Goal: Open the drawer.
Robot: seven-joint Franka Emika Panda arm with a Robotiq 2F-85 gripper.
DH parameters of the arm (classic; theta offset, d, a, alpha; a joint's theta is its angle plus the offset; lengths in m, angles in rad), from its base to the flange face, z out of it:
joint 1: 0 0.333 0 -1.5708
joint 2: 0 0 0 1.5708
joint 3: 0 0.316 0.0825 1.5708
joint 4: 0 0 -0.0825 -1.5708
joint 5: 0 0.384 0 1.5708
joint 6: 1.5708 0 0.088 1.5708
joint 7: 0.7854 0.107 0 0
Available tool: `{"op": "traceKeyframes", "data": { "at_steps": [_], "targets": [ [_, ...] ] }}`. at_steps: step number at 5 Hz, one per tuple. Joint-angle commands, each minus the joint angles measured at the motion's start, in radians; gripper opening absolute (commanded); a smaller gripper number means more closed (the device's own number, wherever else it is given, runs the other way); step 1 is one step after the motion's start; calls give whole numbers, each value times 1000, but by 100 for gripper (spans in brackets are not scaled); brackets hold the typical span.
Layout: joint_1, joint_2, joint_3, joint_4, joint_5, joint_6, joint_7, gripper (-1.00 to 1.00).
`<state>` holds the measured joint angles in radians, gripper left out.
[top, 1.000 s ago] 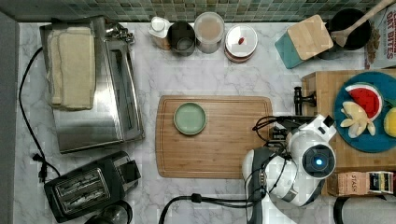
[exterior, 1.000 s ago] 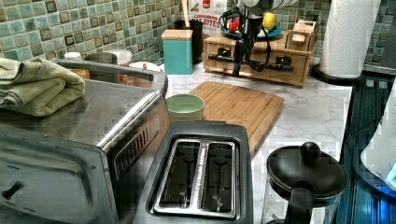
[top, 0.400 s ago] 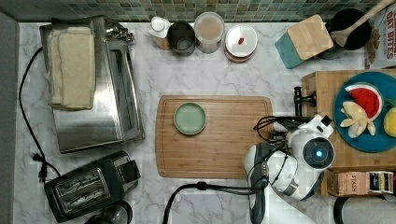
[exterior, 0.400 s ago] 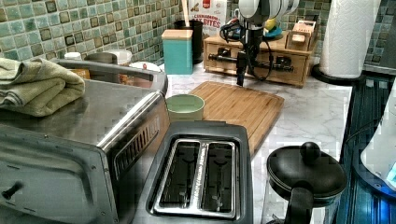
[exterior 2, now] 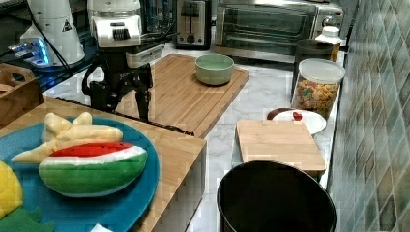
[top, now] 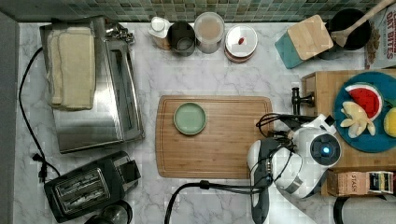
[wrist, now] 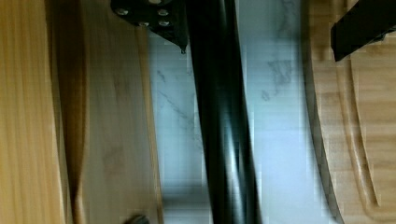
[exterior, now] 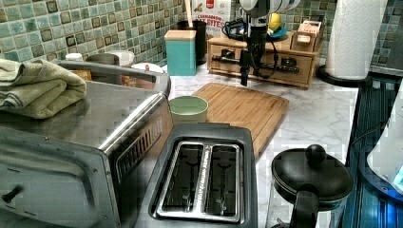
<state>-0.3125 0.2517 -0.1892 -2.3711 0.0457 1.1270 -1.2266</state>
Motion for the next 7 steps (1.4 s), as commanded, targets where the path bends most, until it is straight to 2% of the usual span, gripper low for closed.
{"op": "traceKeyframes", "data": {
  "at_steps": [1, 2, 3, 4, 5, 7],
  "targets": [
    [142, -113, 210, -120, 233, -23, 53, 100],
    [208, -152, 232, -156, 198, -32, 174, 100],
    [240, -175, 277, -184, 234, -28, 211, 100],
    [266, -197, 294, -204, 171, -14, 291, 100],
    [281, -229, 292, -198, 145, -80, 308, 100],
    [312, -250, 278, -189, 154, -104, 310, 100]
  ]
}}
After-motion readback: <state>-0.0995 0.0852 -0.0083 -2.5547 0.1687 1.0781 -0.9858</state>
